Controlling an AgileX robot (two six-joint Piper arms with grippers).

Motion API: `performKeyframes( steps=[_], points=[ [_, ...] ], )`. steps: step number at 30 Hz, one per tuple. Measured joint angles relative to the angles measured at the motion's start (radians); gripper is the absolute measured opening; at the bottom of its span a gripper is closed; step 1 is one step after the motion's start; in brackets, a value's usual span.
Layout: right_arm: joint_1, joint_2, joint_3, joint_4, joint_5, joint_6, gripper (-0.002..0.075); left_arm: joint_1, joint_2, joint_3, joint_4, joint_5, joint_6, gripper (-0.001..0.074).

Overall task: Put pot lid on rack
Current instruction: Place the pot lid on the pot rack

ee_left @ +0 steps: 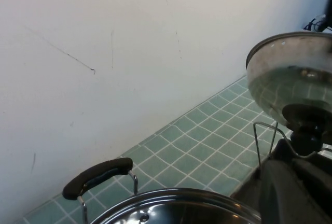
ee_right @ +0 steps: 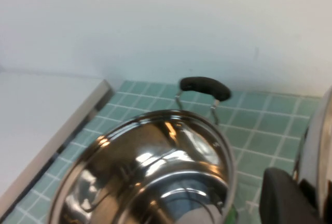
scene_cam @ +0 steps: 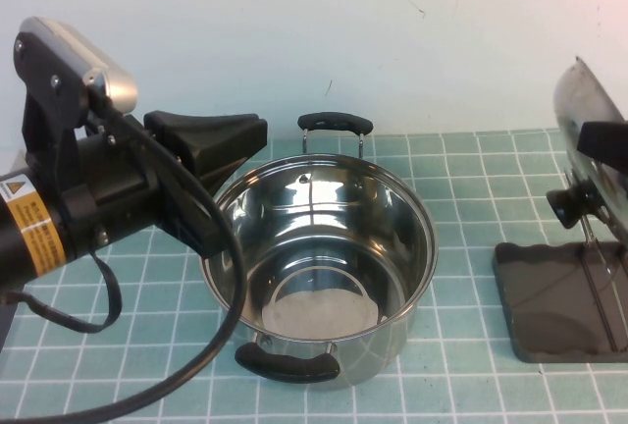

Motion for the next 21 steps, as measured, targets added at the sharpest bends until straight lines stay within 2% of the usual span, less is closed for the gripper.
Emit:
performKeyframes(
  steps=[8, 16, 21],
  points=[
    [0.0, 0.033, 0.037, 0.023, -0.051, -0.01, 0.0033, 0.0, 0.0, 0.0, 0.016, 0.0, -0.039, 0.0002],
    [0.0, 0.038, 0.039, 0.008, -0.074, -0.016, 0.0186, 0.0, 0.0, 0.0, 0.02, -0.029, -0.047, 0.0002],
    [0.0, 0.036, 0.039, 0.002, -0.095, -0.016, 0.0214, 0.0, 0.0, 0.0, 0.063, -0.041, -0.066, 0.0002]
  ],
)
